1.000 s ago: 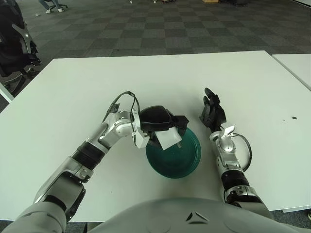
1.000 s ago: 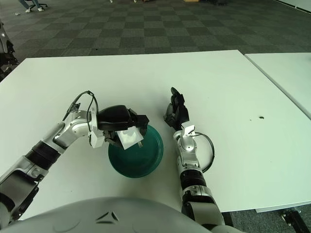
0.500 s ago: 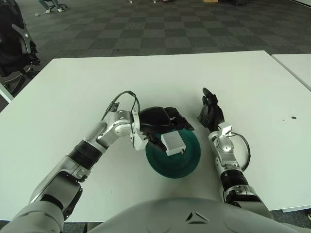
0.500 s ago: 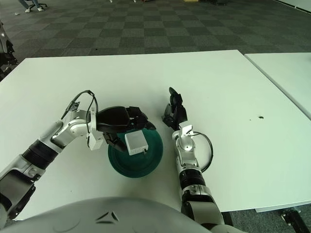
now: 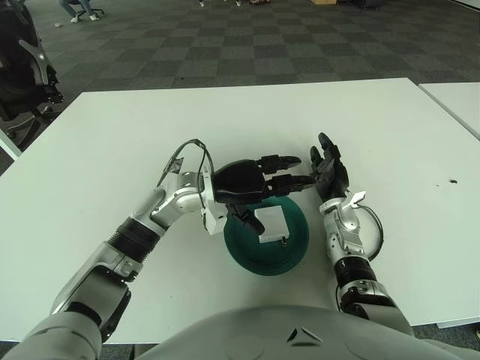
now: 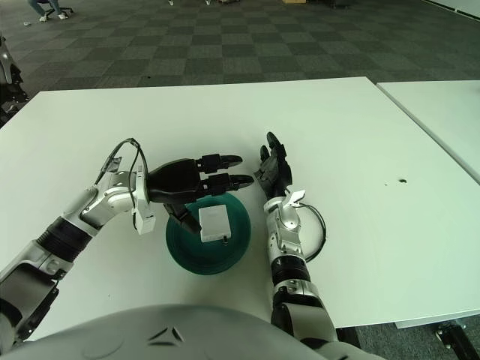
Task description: Put the charger into the plate.
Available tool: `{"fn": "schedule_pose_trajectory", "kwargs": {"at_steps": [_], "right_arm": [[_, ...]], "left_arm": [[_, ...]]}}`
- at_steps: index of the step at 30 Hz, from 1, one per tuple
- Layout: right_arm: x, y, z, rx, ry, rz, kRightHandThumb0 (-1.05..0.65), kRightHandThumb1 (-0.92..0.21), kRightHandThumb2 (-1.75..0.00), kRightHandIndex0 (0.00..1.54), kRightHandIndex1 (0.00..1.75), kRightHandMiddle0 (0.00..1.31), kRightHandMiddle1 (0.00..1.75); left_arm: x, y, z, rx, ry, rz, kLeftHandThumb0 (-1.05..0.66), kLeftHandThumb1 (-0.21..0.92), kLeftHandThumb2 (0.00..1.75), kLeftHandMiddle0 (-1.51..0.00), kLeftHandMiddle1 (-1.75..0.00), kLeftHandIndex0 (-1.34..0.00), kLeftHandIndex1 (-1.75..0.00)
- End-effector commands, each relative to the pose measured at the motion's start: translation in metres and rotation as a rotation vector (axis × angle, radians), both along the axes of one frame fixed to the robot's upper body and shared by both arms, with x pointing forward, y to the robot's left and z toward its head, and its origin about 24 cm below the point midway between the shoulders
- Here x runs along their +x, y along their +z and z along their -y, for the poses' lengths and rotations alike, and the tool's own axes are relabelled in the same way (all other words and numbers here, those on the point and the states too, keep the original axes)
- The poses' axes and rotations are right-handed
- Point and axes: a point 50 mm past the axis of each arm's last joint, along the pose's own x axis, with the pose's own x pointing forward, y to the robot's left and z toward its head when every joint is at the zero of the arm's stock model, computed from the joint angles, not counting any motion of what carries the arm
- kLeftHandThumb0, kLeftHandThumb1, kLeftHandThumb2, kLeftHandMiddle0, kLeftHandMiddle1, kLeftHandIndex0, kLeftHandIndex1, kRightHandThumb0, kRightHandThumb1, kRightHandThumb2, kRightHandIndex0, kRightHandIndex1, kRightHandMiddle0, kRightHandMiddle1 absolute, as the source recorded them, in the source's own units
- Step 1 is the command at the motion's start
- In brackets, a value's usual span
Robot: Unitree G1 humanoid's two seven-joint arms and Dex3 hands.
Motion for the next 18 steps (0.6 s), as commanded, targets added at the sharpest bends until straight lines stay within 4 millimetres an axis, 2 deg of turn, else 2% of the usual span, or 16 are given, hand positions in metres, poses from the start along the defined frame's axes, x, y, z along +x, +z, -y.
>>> {"fn": "schedule_pose_trajectory", "kwargs": {"at_steps": [1, 3, 5, 8, 12, 13, 16, 18], "right_arm": [[-0.038, -0.054, -0.013, 0.151, -0.005, -0.272, -0.69, -0.92, -1.18, 0.06, 0.0, 0.0, 0.18], [-0.041, -0.056, -0.004, 0.113, 0.001, -0.267, -0.69, -0.92, -1.18, 0.06, 0.0, 0.0, 0.18], [-0.051, -0.058, 0.01, -0.009, 0.023, -0.257, -0.7, -0.92, -1.16, 0.06, 0.0, 0.0, 0.17], [-0.052, -0.059, 0.009, -0.16, 0.064, -0.265, -0.71, -0.92, -1.12, 0.05, 0.0, 0.0, 0.16], [-0.048, -0.057, -0.001, -0.247, 0.091, -0.277, -0.73, -0.92, -1.08, 0.06, 0.01, 0.0, 0.19], [-0.048, -0.057, -0.001, -0.255, 0.089, -0.28, -0.73, -0.92, -1.07, 0.06, 0.01, 0.0, 0.2], [-0.049, -0.057, 0.0, -0.265, 0.082, -0.285, -0.73, -0.92, -1.05, 0.07, 0.01, 0.0, 0.22], [-0.049, -0.057, 0.001, -0.268, 0.077, -0.289, -0.73, -0.92, -1.04, 0.08, 0.01, 0.0, 0.24]], "left_arm": [[0.004, 0.002, -0.005, -0.01, 0.02, 0.007, -1.05, 0.92, 0.78, 0.0, 0.0, 0.0, 0.0], [0.004, 0.002, -0.006, -0.018, 0.026, -0.004, -1.05, 0.92, 0.79, 0.0, 0.0, 0.0, 0.0], [0.005, 0.002, -0.007, -0.065, 0.054, -0.051, -1.05, 0.92, 0.77, 0.0, 0.0, 0.0, 0.0], [0.018, -0.011, -0.016, -0.239, 0.154, -0.251, -1.05, 0.92, 0.73, 0.0, 0.0, 0.0, 0.0], [0.047, -0.034, -0.047, -0.61, 0.394, -0.683, -1.05, 0.92, 0.73, 0.0, 0.0, 0.0, 0.0], [0.047, -0.034, -0.047, -0.782, 0.433, -0.771, -1.05, 0.92, 0.73, 0.0, 0.0, 0.0, 0.0], [0.04, -0.036, -0.048, -1.089, 0.493, -0.896, -1.05, 0.92, 0.77, 0.0, 0.0, 0.0, 0.0], [0.035, -0.043, -0.059, -1.31, 0.571, -0.964, -1.05, 0.92, 0.8, -0.02, -0.01, -0.01, -0.01]]}}
